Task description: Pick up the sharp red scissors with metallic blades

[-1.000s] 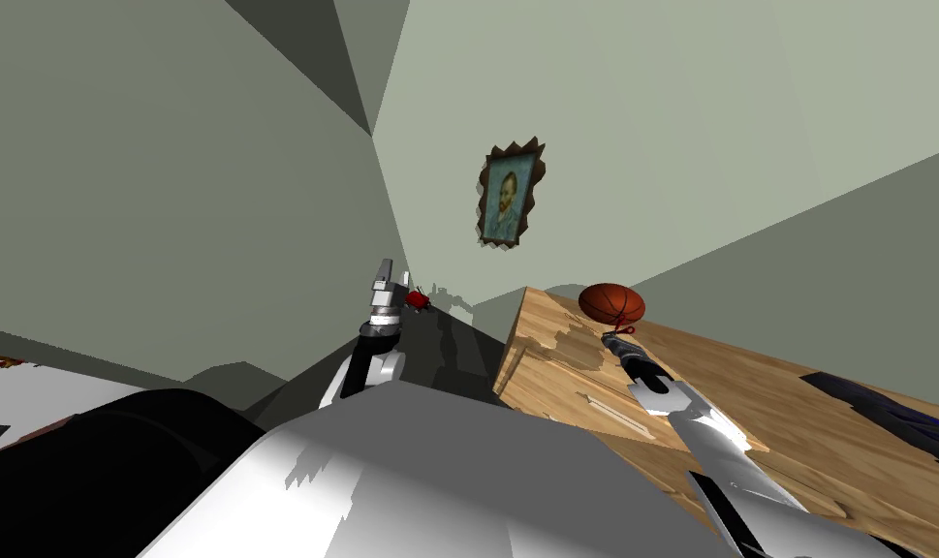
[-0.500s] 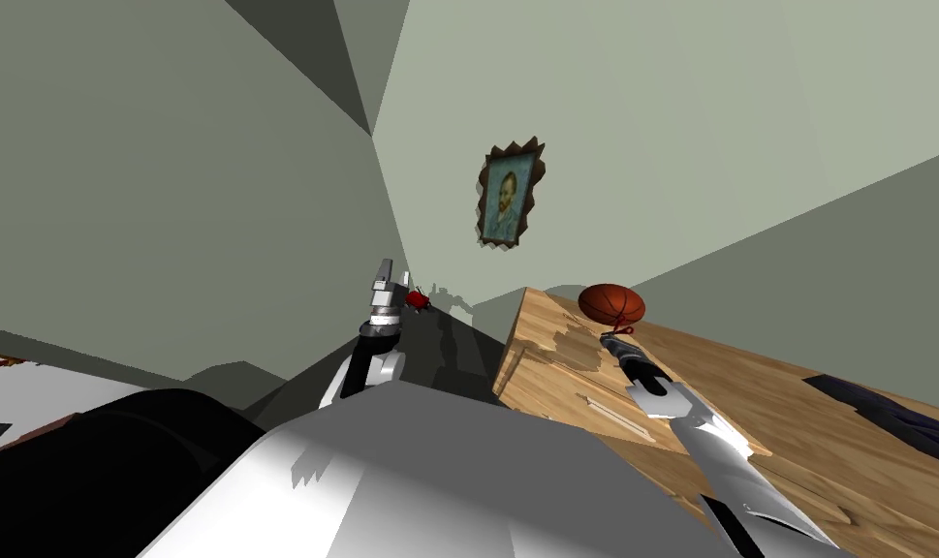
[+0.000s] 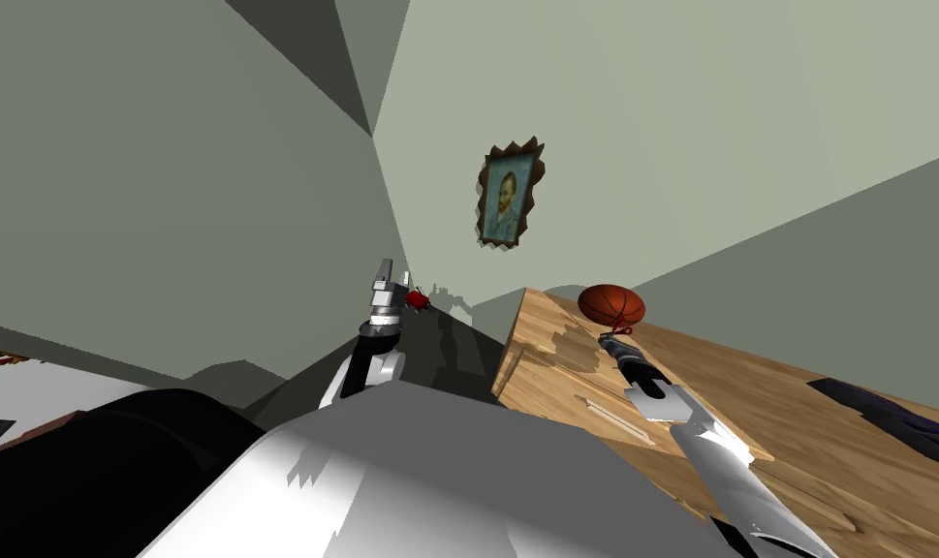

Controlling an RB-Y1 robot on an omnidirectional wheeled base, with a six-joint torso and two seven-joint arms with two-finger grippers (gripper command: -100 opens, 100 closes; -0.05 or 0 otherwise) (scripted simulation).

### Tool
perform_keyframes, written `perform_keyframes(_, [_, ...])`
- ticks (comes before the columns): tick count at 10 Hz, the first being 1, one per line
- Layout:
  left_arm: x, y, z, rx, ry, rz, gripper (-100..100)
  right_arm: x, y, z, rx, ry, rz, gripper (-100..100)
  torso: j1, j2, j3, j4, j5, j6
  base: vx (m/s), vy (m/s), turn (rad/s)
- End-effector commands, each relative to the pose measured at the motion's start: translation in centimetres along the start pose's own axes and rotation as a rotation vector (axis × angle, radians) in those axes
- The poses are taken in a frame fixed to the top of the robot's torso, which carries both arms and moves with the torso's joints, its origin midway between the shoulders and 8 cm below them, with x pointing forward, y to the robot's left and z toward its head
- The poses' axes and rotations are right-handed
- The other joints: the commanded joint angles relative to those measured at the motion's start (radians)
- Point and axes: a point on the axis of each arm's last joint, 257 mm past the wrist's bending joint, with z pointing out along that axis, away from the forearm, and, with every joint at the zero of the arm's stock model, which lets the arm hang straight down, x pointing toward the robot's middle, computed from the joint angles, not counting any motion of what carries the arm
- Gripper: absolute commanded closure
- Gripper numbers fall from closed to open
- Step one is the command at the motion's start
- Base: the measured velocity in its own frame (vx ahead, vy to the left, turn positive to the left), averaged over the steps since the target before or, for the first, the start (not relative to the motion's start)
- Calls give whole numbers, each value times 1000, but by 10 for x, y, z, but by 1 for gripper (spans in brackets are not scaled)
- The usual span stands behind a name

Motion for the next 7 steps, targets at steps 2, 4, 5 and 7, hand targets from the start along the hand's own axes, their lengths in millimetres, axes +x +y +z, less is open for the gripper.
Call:
perform_keyframes(2, [0,0,0,0,0,0,0,12,-7,-13,25,21,0,100,-3,0,-1,-1,-1,1,15,-35,32])
perform_keyframes(4, [0,0,0,0,0,0,0,21,-13,-24,54,36,7,100,-2,-1,0,0,0,0,10,-28,8])
perform_keyframes(5, [0,0,0,0,0,0,0,4,3,-25,19,1,1,100,-3,0,0,-1,0,1,13,-40,11])
perform_keyframes(7, [0,0,0,0,0,0,0,19,-10,-38,62,27,8,100,-1,-1,0,0,1,0,15,-21,20])
